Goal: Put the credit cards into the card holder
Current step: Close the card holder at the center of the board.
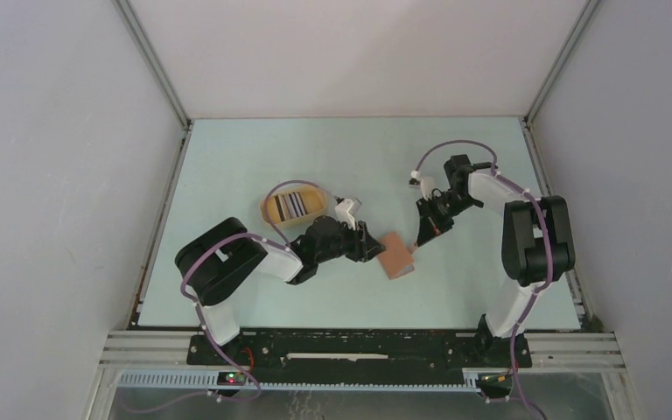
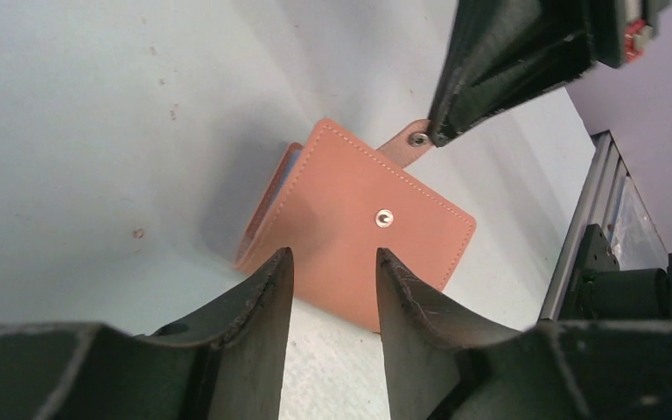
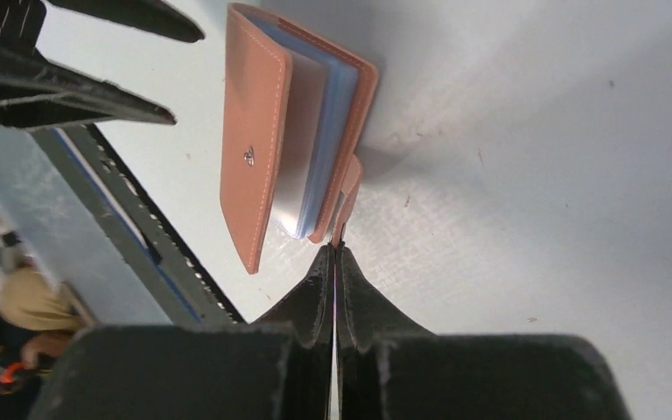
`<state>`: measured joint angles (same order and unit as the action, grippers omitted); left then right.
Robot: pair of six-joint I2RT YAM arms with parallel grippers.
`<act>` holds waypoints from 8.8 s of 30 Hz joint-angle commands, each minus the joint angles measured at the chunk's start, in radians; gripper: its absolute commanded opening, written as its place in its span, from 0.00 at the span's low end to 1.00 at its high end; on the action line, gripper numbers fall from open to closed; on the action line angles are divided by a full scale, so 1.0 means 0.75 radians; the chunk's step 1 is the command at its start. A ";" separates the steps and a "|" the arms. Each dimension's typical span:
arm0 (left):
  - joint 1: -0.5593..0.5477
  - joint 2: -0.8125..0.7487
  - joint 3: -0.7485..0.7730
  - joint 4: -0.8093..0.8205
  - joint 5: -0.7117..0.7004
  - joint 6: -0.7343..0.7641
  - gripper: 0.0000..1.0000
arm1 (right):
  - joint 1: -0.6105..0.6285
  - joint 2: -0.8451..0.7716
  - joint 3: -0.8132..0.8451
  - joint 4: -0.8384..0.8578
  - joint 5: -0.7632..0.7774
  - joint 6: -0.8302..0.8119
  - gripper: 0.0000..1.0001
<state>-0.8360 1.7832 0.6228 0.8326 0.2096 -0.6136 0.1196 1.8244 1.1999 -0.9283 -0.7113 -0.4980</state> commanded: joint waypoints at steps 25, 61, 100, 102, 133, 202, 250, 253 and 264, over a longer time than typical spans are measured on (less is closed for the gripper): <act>-0.082 0.073 0.211 -0.338 -0.131 0.095 0.35 | 0.311 -0.205 0.031 0.138 0.271 -0.078 0.00; -0.055 0.099 0.182 -0.261 -0.065 0.031 0.13 | 0.386 -0.040 0.012 0.143 0.250 -0.067 0.00; -0.051 0.095 0.170 -0.235 -0.048 0.028 0.14 | 0.495 0.030 0.014 0.174 0.360 -0.024 0.00; -0.052 0.095 0.170 -0.233 -0.048 0.029 0.14 | 0.505 0.028 0.014 0.171 0.349 -0.028 0.00; -0.051 0.097 0.167 -0.228 -0.046 0.028 0.14 | 0.528 0.091 0.048 0.095 0.296 -0.038 0.00; -0.049 0.110 0.176 -0.222 -0.038 0.024 0.14 | 0.213 -0.191 -0.070 0.255 0.215 0.016 0.34; -0.050 0.112 0.177 -0.222 -0.028 0.027 0.14 | 0.050 -0.021 -0.002 0.224 -0.033 0.162 0.25; -0.050 0.110 0.176 -0.222 -0.028 0.027 0.14 | 0.043 -0.015 -0.003 0.233 -0.039 0.173 0.26; -0.049 0.110 0.177 -0.222 -0.028 0.027 0.14 | 0.033 -0.007 -0.002 0.238 -0.048 0.181 0.16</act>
<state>-0.8711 1.8614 0.7528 0.6674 0.1719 -0.6098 0.1520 1.8107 1.1664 -0.7574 -0.7200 -0.3748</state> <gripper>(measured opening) 0.139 0.191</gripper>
